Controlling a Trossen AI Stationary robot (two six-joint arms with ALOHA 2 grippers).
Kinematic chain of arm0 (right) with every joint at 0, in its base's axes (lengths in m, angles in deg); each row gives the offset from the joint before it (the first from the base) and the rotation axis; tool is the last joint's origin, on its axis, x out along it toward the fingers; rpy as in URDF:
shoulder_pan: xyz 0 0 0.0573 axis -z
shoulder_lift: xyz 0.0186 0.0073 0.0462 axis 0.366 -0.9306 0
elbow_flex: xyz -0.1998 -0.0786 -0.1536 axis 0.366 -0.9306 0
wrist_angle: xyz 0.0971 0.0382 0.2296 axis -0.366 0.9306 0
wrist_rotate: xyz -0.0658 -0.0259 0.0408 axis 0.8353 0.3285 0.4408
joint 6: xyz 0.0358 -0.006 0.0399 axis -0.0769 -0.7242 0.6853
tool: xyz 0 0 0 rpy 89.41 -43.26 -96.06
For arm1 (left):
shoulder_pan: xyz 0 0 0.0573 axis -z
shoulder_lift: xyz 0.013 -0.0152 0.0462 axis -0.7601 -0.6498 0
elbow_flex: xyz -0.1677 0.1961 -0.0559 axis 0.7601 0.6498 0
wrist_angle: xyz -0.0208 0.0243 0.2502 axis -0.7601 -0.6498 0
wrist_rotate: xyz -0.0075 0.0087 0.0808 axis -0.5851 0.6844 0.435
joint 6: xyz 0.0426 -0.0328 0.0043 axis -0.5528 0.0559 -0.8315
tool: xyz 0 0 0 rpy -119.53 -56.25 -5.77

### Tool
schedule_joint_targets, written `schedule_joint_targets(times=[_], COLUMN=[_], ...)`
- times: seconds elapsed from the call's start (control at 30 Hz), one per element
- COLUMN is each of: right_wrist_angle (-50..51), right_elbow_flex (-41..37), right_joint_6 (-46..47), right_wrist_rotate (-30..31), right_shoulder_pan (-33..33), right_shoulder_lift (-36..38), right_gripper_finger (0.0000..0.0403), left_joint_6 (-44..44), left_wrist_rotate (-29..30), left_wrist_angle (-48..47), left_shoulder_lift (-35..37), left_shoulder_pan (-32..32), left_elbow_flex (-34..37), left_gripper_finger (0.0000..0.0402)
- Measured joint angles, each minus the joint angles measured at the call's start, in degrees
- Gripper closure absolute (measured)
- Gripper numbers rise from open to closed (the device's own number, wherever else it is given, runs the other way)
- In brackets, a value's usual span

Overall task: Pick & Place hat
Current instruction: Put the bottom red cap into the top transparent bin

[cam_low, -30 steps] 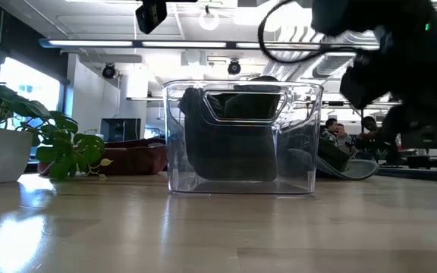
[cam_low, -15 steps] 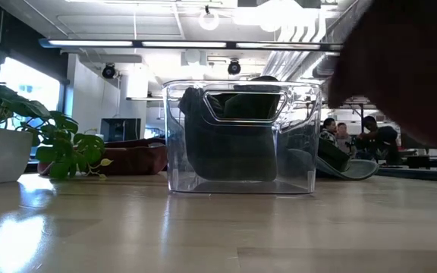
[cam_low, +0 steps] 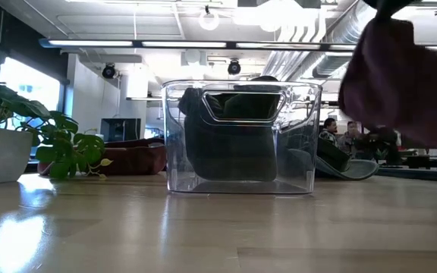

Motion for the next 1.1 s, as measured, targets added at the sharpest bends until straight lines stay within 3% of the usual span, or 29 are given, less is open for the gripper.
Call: schedule_joint_targets(times=[0.13, 0.37, 0.63, 0.73, 0.87, 1.1], right_wrist_angle=[-1.01, -16.68, -20.84, -19.91, -18.51, -22.63], right_elbow_flex=[-1.9, -17.34, -20.5, -18.93, -20.49, -35.09], right_joint_6=[-4.16, -3.37, 9.98, 22.13, 46.91, 81.68], right_wrist_rotate=[-7.89, -24.3, -29.08, -32.16, -31.65, -29.46], right_shoulder_pan=[-0.25, -3.83, -5.71, -4.57, -4.1, -7.15], right_shoulder_lift=[-4.48, -9.85, -10.41, -8.46, -4.53, 2.23], right_gripper_finger=[0.0399, 0.0382, 0.0316, 0.0278, 0.0229, 0.0188], left_joint_6=[0.0, 0.08, 2.89, 3.01, 3.01, 2.99], left_wrist_rotate=[0.05, 0.39, 0.42, 0.42, 0.43, 0.39], left_wrist_angle=[-0.61, -2.35, -4.15, -4.65, -4.78, -4.89], left_shoulder_lift=[-0.04, -0.04, -0.04, -0.04, -0.04, -0.04], left_shoulder_pan=[0.11, 0.11, 0.11, 0.11, 0.11, 0.11], left_elbow_flex=[0.0, 0.02, 0.02, 0.02, 0.02, 0.02], left_gripper_finger=[0.0401, 0.0401, 0.0401, 0.0401, 0.0401, 0.0401])
